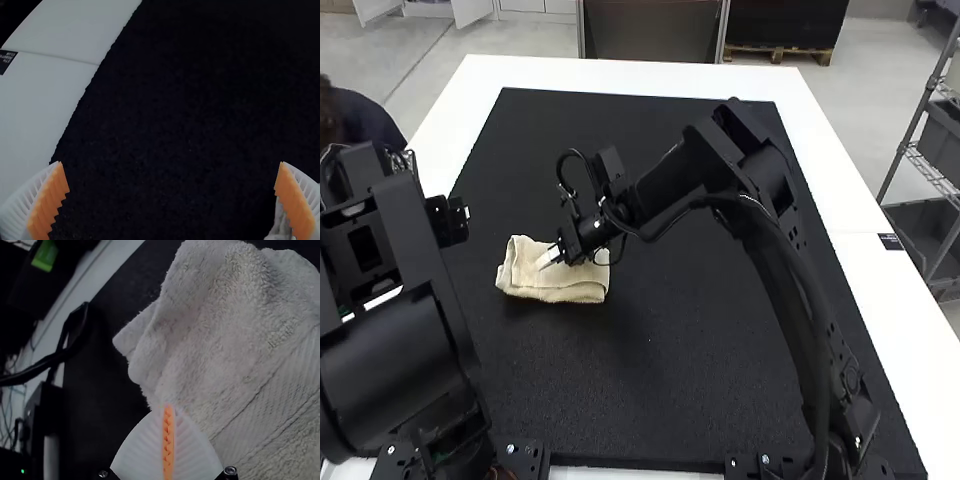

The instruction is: Fold the towel.

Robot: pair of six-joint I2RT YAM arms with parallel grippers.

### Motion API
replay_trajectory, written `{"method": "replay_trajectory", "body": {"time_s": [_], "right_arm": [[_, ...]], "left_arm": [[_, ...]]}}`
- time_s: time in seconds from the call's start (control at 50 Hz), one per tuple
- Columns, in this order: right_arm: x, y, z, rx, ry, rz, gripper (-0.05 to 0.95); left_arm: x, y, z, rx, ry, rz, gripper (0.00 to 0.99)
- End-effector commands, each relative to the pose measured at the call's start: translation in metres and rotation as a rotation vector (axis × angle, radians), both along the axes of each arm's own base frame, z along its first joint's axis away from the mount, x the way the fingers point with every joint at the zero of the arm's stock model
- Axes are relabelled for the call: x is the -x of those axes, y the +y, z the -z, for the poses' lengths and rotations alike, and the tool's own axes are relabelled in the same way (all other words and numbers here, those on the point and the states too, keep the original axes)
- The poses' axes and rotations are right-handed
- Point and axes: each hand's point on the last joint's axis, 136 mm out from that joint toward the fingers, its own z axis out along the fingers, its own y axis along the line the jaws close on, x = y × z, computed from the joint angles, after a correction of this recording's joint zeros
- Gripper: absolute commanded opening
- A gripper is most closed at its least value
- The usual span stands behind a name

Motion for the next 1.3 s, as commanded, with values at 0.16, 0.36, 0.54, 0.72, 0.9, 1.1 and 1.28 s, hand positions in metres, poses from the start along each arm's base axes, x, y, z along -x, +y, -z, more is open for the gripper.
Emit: {"method": "replay_trajectory", "body": {"time_s": [0.16, 0.36, 0.54, 0.72, 0.9, 1.1, 1.28], "right_arm": [[-0.006, 0.002, 0.045, 0.049, -0.066, 0.043, -0.02], [0.0, 0.004, 0.048, 0.045, -0.071, 0.026, -0.02], [-0.002, 0.011, -0.017, -0.035, -0.077, 0.028, -0.02], [-0.018, 0.002, -0.083, -0.108, -0.125, 0.07, -0.02], [-0.043, -0.022, -0.134, -0.159, -0.16, 0.144, -0.02], [-0.066, -0.059, -0.185, -0.201, -0.228, 0.253, -0.02], [-0.092, -0.107, -0.225, -0.224, -0.296, 0.388, -0.02]], "left_arm": [[-0.003, -0.001, -0.013, -0.014, -0.043, 0.008, 0.969], [-0.004, -0.001, -0.016, -0.018, -0.048, 0.008, 0.969], [-0.004, 0.0, -0.017, -0.02, -0.052, 0.01, 0.969], [-0.006, 0.0, -0.022, -0.021, -0.064, 0.009, 0.969], [-0.016, -0.002, -0.041, -0.018, -0.106, 0.019, 0.969], [-0.038, -0.028, -0.065, 0.031, -0.166, 0.077, 0.969], [-0.059, -0.06, -0.089, 0.065, -0.227, 0.134, 0.969]]}}
